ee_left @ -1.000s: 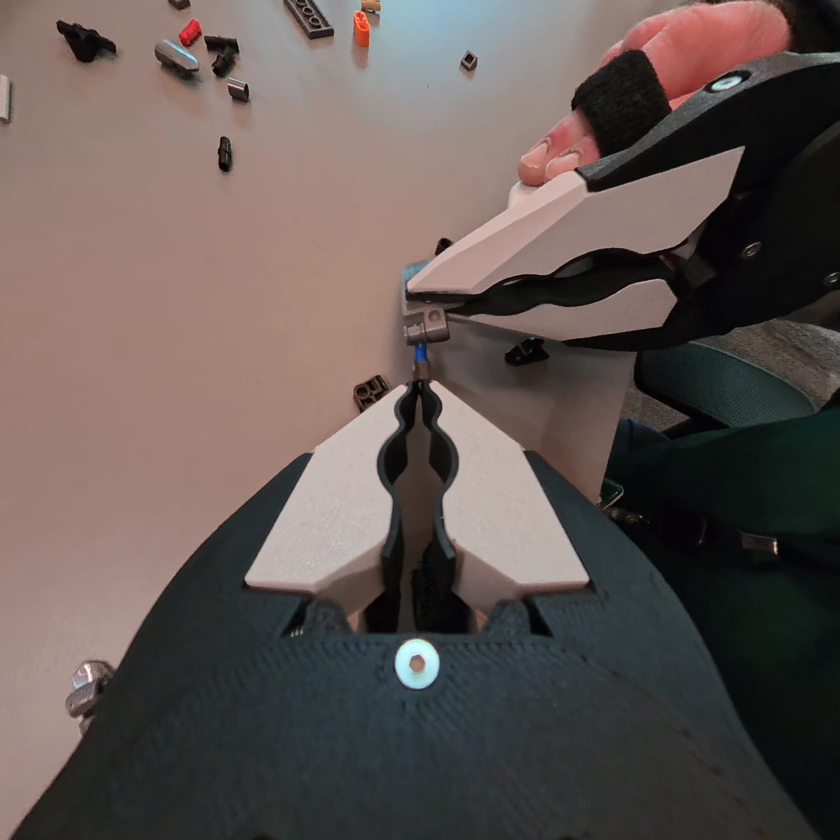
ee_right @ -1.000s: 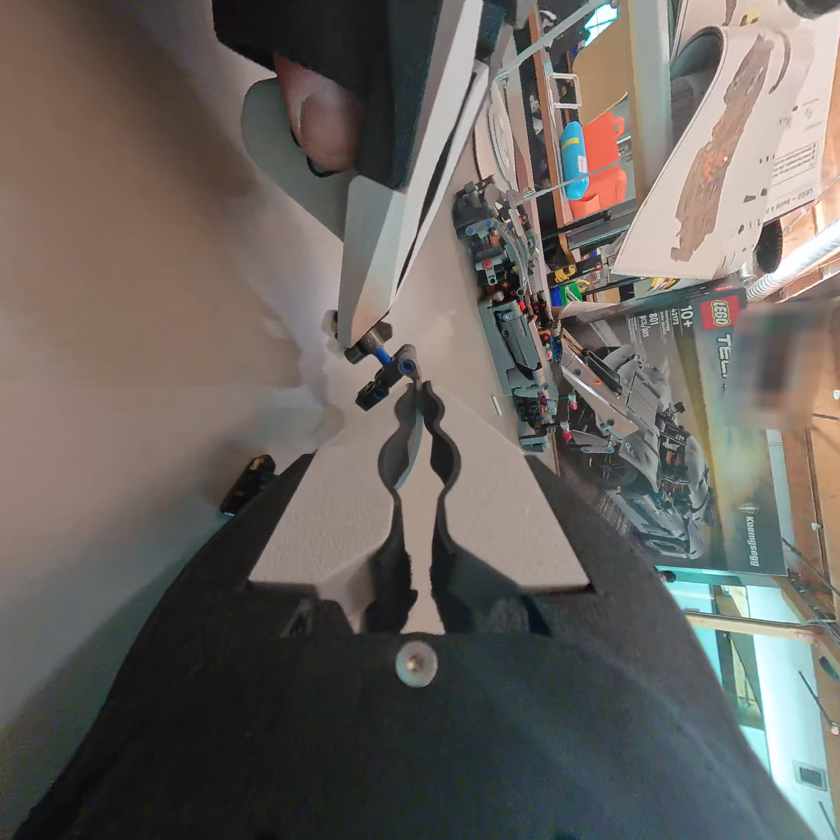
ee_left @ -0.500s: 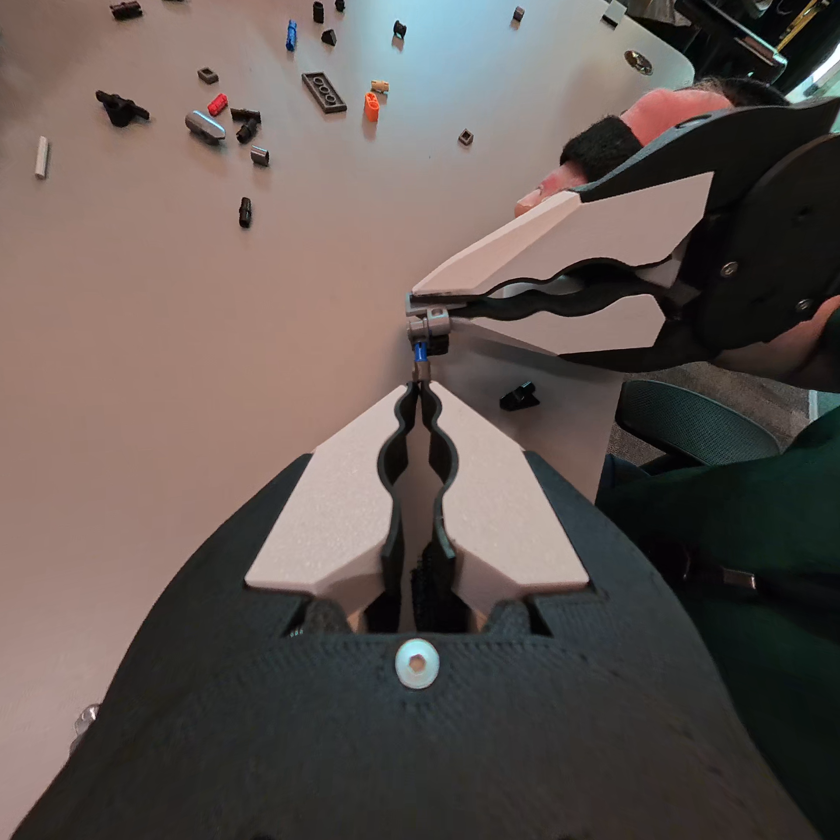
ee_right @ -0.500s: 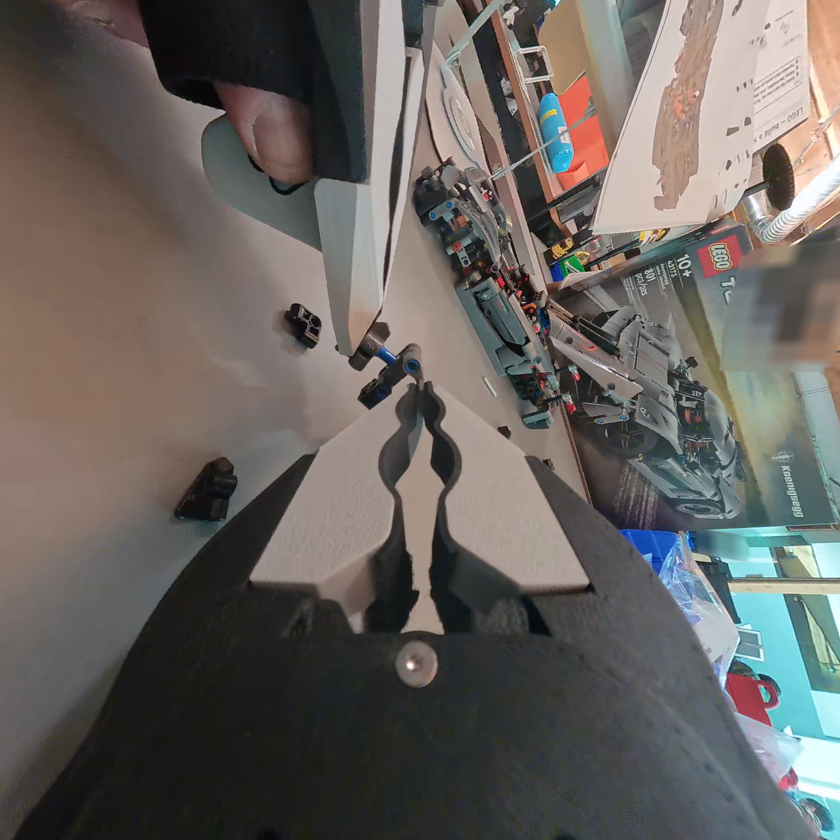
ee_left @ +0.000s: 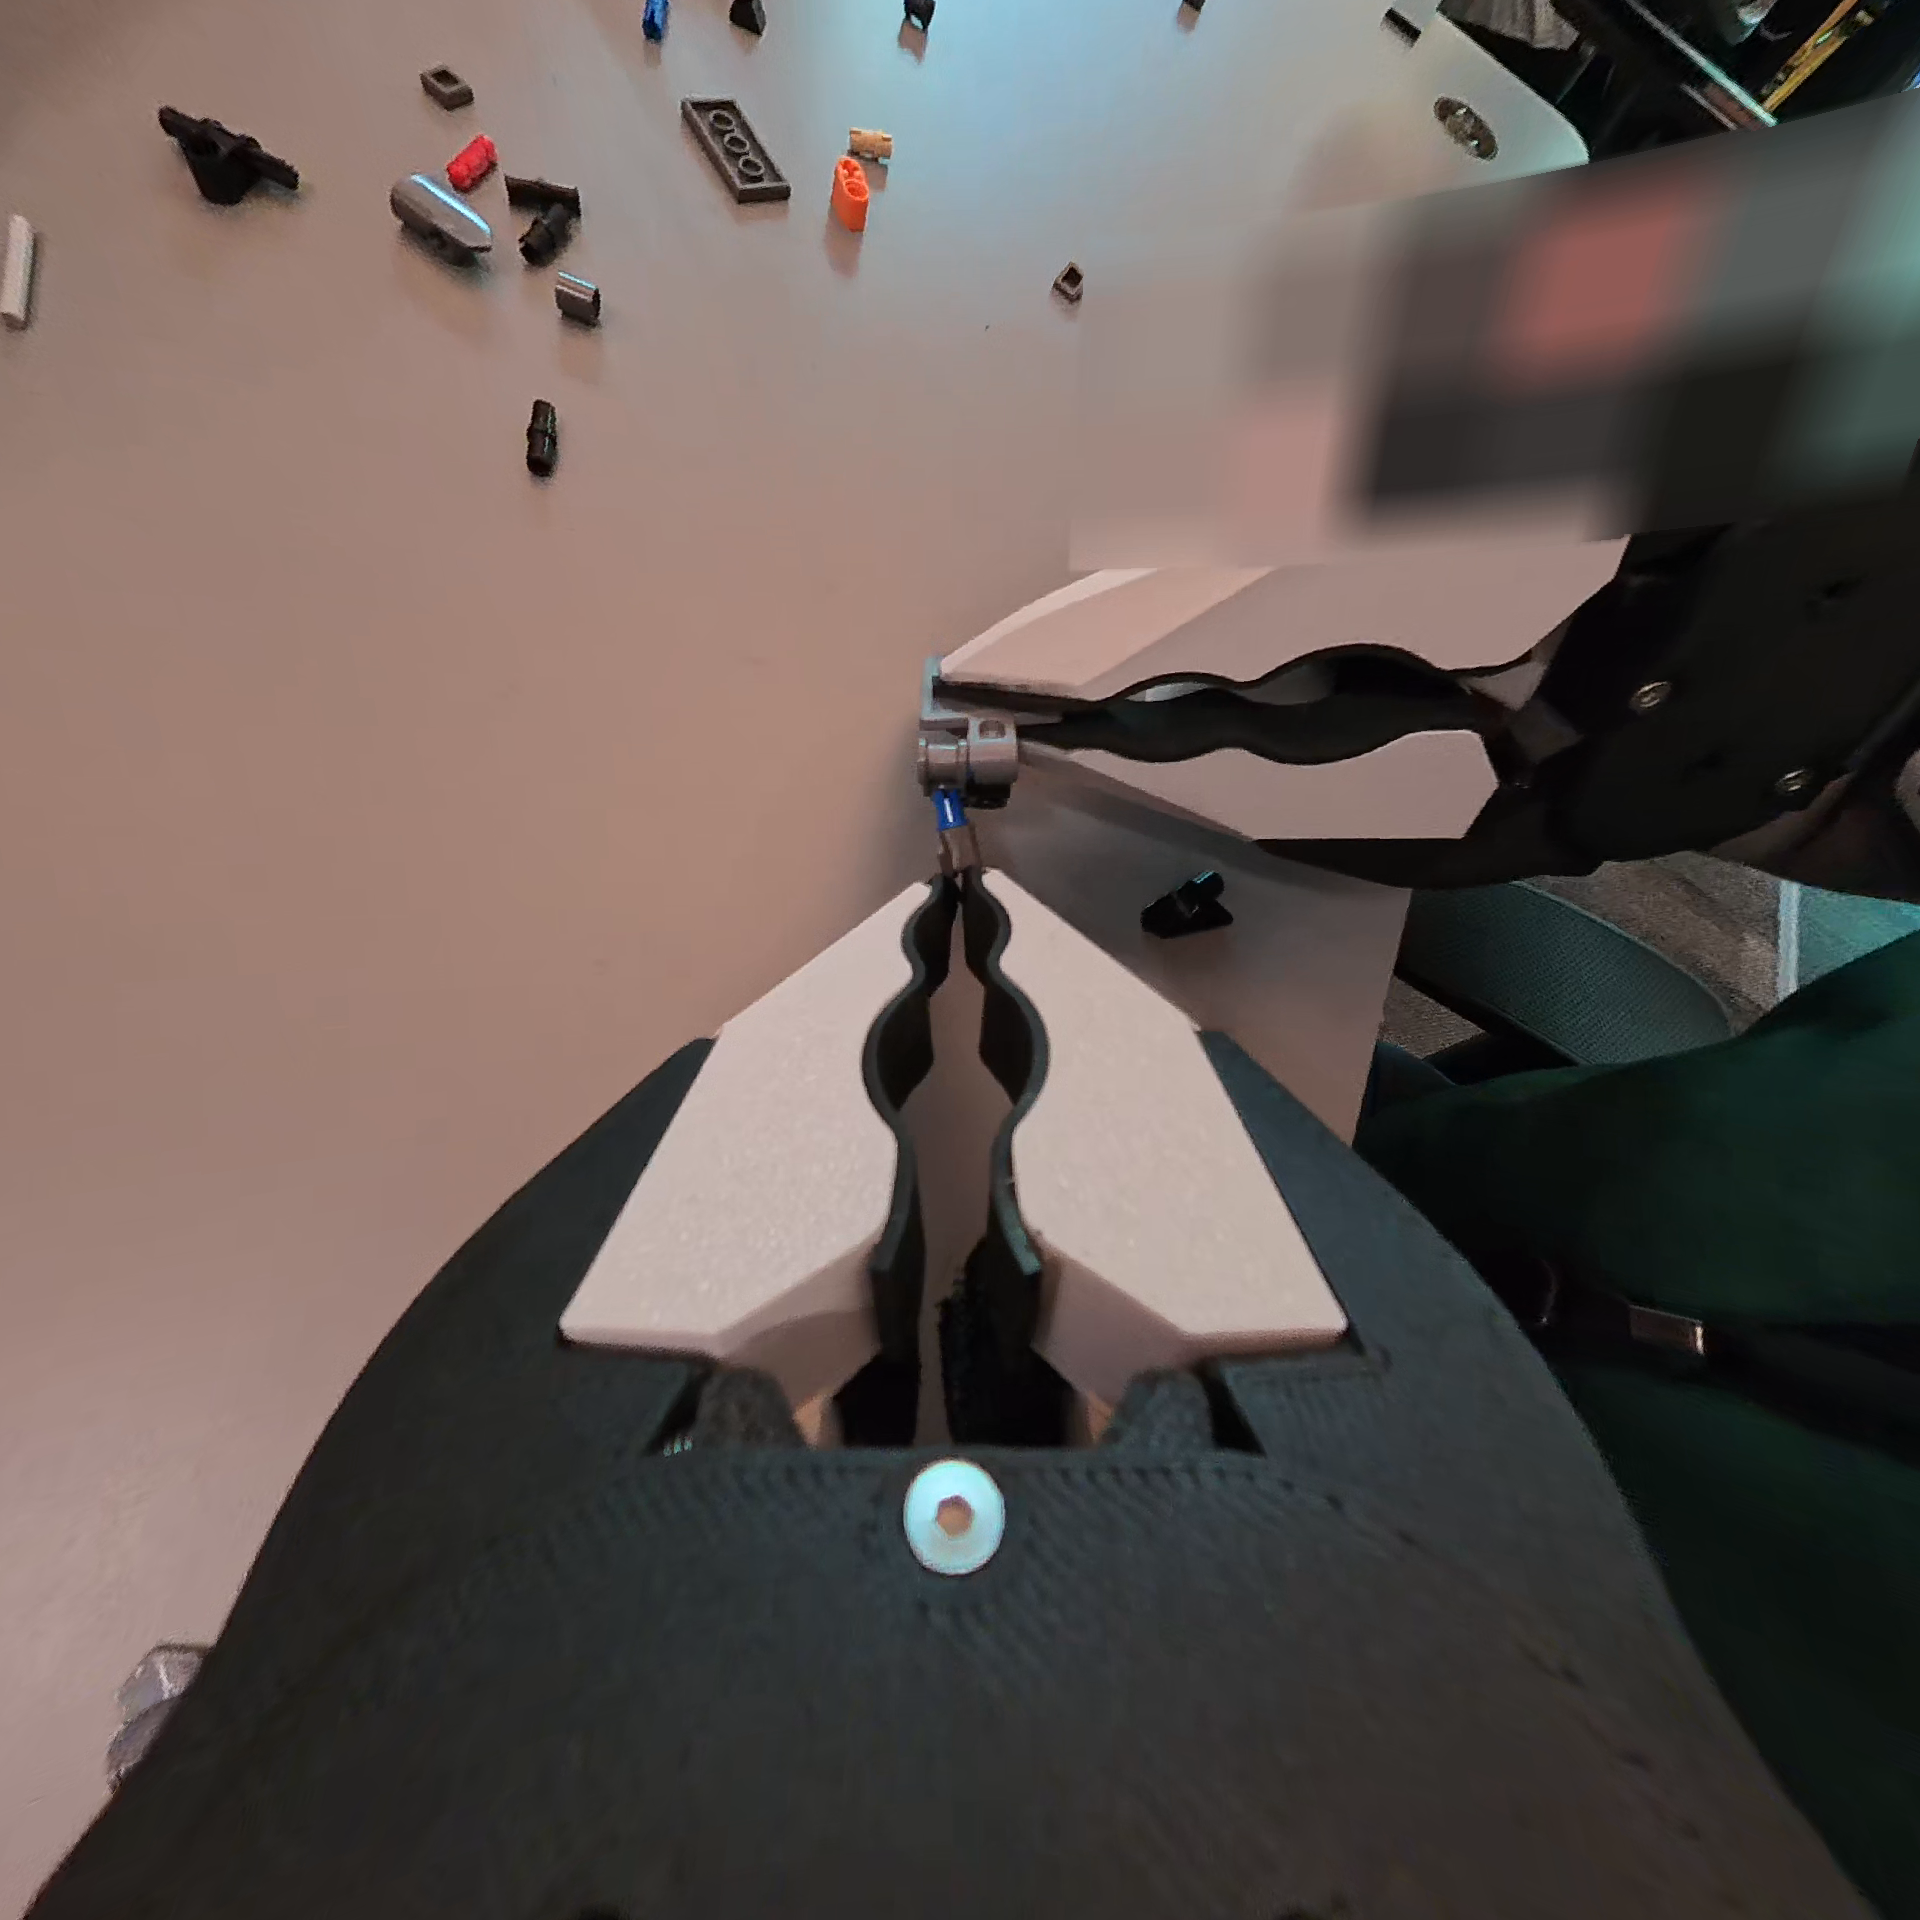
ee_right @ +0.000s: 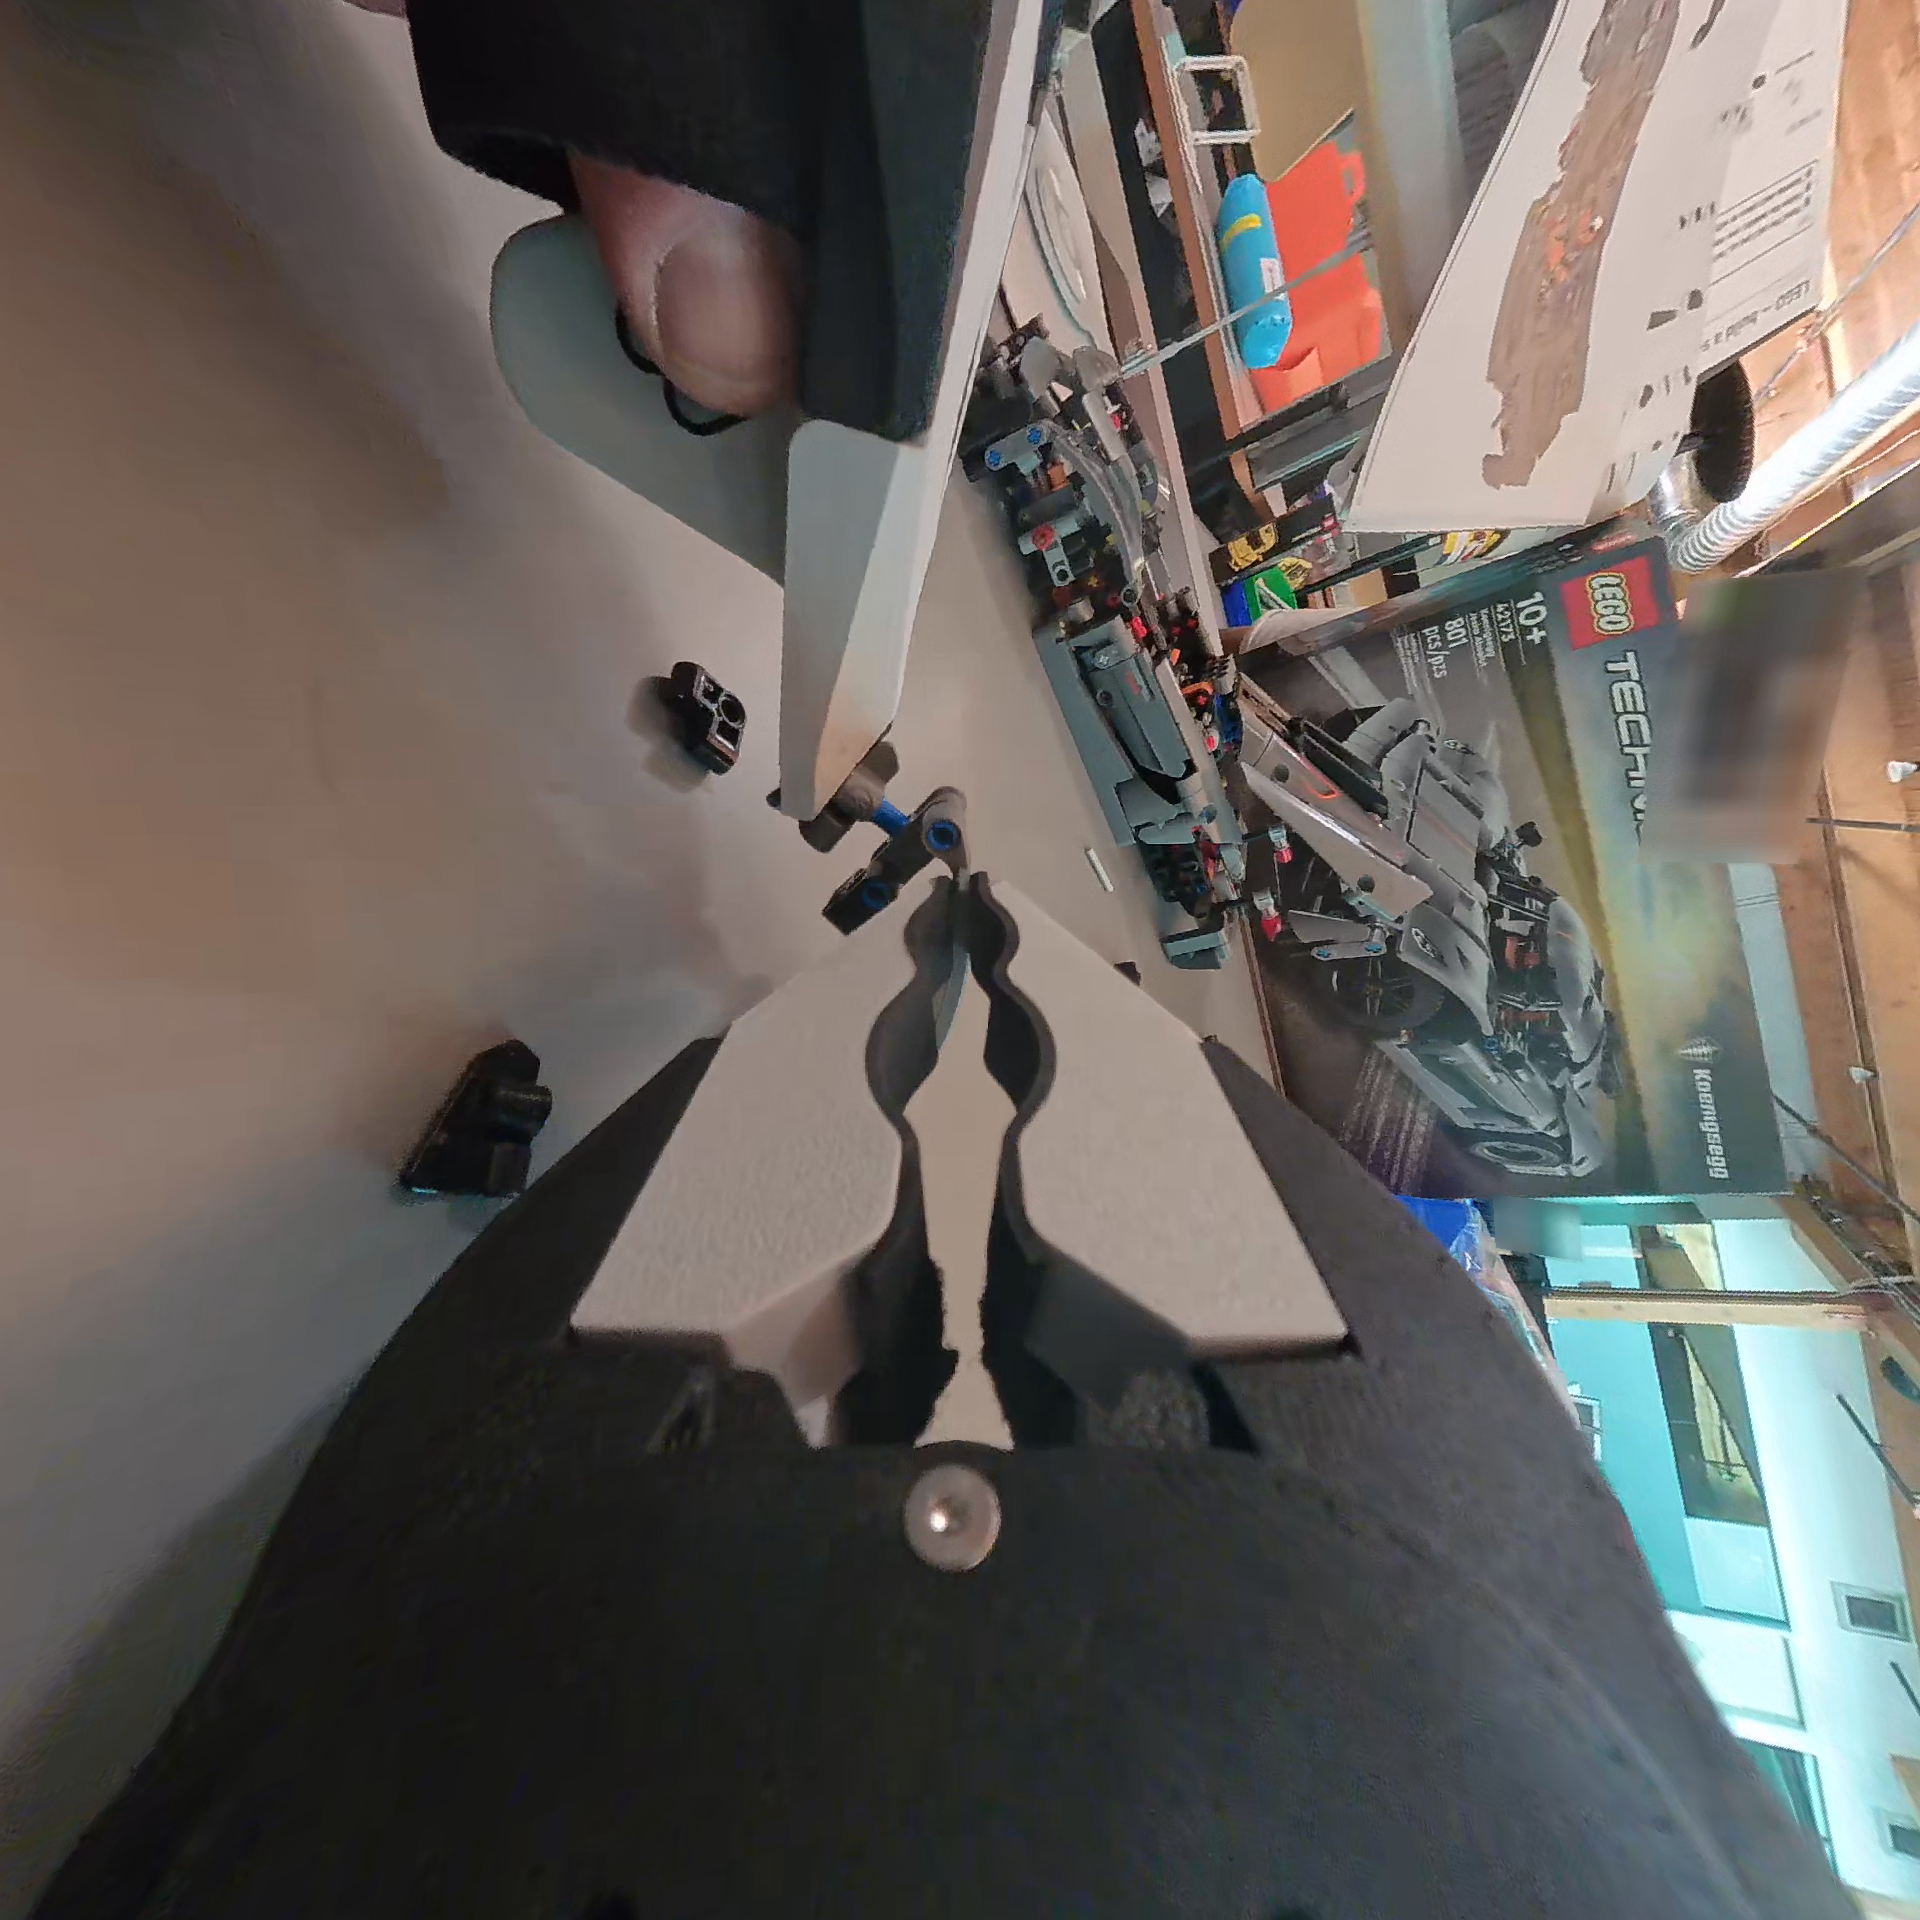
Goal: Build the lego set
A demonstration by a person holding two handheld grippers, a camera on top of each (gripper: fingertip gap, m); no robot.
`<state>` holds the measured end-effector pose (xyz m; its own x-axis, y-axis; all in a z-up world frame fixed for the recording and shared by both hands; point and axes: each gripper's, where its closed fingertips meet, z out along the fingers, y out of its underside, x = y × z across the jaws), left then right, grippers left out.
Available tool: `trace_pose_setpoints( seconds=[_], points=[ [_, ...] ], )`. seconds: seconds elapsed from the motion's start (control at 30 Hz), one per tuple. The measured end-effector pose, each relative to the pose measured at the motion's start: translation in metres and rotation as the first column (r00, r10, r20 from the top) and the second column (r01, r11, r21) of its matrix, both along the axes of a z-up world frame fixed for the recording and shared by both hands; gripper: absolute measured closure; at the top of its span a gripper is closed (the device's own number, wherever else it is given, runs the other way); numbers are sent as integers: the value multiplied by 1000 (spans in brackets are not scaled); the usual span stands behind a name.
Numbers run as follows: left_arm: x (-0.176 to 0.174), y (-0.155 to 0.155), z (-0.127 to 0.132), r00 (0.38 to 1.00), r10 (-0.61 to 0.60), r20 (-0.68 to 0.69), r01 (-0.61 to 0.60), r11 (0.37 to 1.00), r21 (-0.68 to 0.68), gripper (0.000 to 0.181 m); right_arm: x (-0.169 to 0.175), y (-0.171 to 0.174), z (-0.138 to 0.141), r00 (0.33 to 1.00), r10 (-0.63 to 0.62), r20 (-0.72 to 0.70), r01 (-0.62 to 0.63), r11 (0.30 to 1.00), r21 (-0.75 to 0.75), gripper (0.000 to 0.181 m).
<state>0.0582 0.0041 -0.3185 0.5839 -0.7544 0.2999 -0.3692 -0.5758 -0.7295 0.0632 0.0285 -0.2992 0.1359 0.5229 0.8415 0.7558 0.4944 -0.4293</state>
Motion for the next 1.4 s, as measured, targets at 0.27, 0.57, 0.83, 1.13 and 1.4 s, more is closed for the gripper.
trace_pose_setpoints(
  seconds=[0.27, 0.57, 0.83, 1.13, 1.4],
  points=[
    [0, -3, 1, 998, -62, 33, 62, 998, -6, 181, -4, -8, -1, 998, 64, -16, -64, 997, -44, 181],
    [0, -9, 8, 991, -129, 45, 127, 991, 51, 180, -5, -11, 6, 993, 110, -53, -112, 993, -42, 181],
    [-4, -19, 32, 985, -80, 152, 45, 975, 217, 160, -4, -8, 25, 981, 98, -166, -116, 988, -104, 181],
    [-7, -24, 42, 972, -53, 230, -5, 969, 248, 179, -18, -25, 43, 969, 140, -206, -164, 981, -103, 181],
    [-12, -28, 44, 961, -77, 265, 24, 980, 196, 181, -19, -28, 47, 971, 199, -135, -205, 978, -32, 160]
  ],
)
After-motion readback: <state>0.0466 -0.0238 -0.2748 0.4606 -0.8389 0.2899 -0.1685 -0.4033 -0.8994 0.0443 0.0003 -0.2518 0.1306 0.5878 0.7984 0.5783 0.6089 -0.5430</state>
